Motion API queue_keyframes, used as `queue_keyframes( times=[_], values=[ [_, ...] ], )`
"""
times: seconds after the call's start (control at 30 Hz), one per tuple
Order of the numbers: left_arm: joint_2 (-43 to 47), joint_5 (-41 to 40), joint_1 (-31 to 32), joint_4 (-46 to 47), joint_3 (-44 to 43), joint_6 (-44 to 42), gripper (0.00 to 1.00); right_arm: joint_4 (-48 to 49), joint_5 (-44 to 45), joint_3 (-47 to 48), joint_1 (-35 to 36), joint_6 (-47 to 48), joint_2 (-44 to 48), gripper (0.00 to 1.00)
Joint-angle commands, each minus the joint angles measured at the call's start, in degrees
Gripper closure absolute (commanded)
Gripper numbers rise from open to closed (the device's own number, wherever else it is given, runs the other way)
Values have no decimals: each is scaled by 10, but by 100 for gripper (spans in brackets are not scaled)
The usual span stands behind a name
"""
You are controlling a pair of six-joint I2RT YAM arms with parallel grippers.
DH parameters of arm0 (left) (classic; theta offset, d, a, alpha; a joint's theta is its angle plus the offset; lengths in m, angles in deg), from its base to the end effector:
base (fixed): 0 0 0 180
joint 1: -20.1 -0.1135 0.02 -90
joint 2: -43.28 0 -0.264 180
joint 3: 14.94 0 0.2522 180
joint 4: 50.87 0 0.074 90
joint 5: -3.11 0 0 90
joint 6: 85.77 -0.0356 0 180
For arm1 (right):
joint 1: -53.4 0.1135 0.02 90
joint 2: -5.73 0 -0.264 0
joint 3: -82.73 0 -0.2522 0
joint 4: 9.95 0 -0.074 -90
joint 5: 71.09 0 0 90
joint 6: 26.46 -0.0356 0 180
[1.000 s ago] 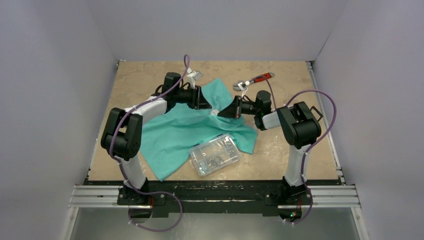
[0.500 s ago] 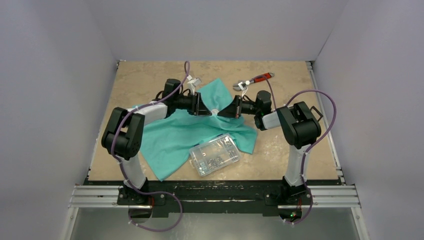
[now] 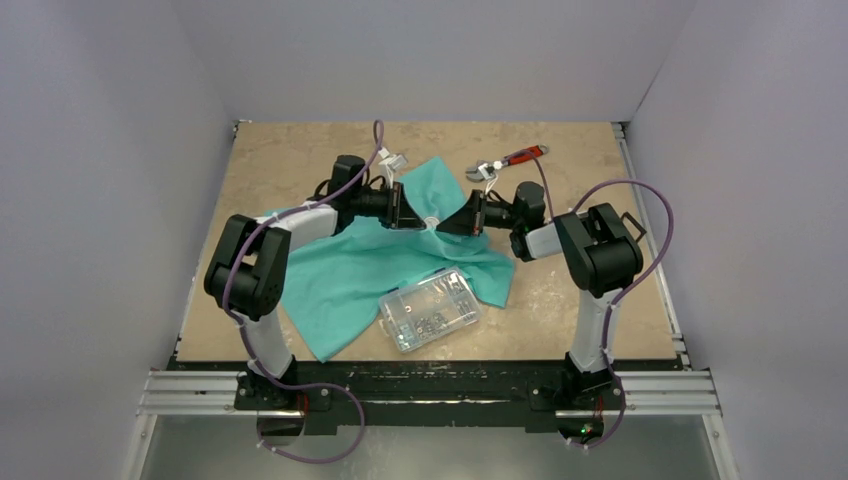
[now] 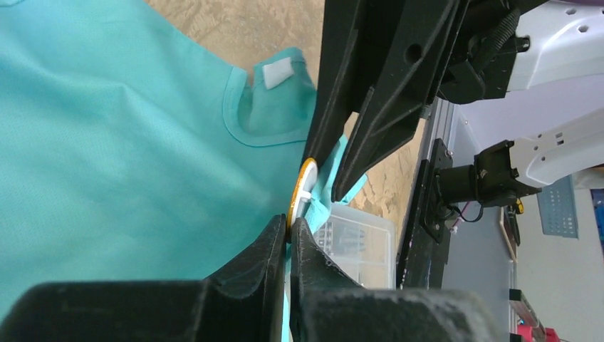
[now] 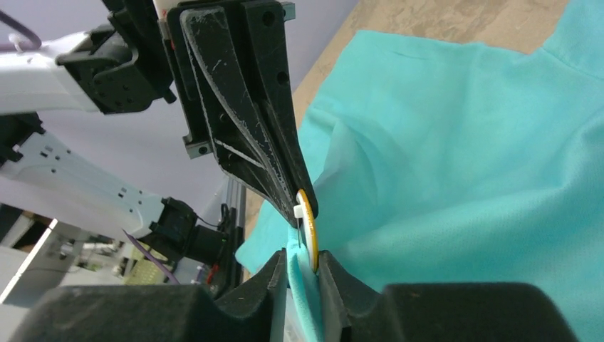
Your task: Remove the brooch from the garment
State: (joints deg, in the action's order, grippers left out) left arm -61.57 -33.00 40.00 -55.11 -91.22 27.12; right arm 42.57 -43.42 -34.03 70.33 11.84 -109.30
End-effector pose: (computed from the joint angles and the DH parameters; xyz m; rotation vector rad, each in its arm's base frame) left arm 0.3560 -0.1594 0.1966 0.5341 2.1434 -1.4308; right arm 0.3526 0.1403 0.1557 -0.4565 1.8169 1.7101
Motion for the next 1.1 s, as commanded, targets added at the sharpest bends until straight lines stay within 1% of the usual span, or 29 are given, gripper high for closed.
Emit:
queue_keyframes(
  times=[0.0, 0.07, 0.13, 0.23, 0.33, 0.37, 0.43, 0.5, 0.67, 0.73, 0.9, 1.0, 1.07],
  values=[
    [8, 11, 8, -36, -42, -71, 100, 7, -22, 7, -6, 25, 20, 65],
    [12, 4, 8, -90, -54, -121, 100, -65, -24, 18, -15, 85, 40, 55],
    [10, -3, 8, -142, -70, -165, 100, -167, -32, 36, -20, 177, 59, 53],
    [1, 5, 11, -188, -96, -233, 100, -376, -40, 84, -21, 394, 84, 53],
    [-7, 8, 24, -263, -134, -351, 100, -626, -35, 153, -20, 628, 82, 56],
    [-9, 8, 28, -288, -144, -388, 100, -689, -35, 170, -19, 686, 80, 56],
    [-16, 14, 34, -327, -163, -443, 100, -780, -36, 195, -18, 765, 74, 57],
    [-21, 19, 38, -351, -178, -480, 100, -823, -40, 213, -18, 810, 68, 59],
    [-36, 17, 54, -403, -210, -546, 100, -852, -49, 228, -12, 838, 62, 63],
    [-41, 15, 58, -415, -217, -552, 100, -882, -53, 236, -9, 863, 61, 63],
    [-43, 9, 59, -414, -223, -554, 100, -965, -58, 241, -8, 942, 69, 58],
    [-43, 10, 61, -412, -224, -556, 100, -966, -63, 238, -8, 938, 74, 57],
    [-43, 13, 64, -414, -223, -561, 100, -954, -61, 237, -5, 932, 79, 59]
  ],
)
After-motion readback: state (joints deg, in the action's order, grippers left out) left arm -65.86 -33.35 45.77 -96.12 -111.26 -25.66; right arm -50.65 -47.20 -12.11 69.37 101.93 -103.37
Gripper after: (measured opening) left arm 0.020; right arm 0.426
